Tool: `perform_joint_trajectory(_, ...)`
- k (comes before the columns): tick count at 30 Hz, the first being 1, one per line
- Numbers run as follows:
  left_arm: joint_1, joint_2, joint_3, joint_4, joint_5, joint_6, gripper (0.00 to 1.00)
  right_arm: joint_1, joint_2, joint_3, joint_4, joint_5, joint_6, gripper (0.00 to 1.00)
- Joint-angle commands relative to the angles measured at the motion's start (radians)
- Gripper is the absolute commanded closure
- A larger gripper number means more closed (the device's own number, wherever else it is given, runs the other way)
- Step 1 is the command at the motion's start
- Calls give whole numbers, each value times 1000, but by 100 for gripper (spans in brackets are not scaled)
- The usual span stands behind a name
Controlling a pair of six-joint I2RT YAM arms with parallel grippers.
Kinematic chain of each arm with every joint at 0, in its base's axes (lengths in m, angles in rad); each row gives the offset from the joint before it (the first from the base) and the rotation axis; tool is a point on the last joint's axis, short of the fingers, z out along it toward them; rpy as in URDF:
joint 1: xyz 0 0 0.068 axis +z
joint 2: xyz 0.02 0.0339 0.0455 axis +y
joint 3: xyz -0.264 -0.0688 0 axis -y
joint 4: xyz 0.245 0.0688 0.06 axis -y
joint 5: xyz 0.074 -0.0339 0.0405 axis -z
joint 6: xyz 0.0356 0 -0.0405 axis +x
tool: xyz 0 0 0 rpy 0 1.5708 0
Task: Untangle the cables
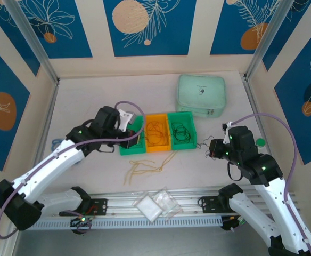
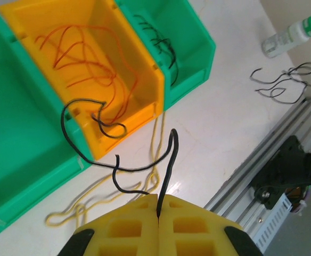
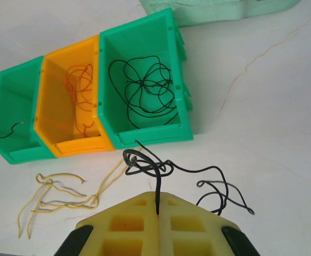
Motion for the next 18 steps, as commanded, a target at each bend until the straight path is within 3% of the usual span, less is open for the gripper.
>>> perform_joint_trajectory(1,10,67,60,114,96,15,100,-15,26,-10,-11,-7,-14,100)
perform_joint_trajectory(18,-3,535,326,386,251,-12,100,-76,46,-84,86,-134,-17,100)
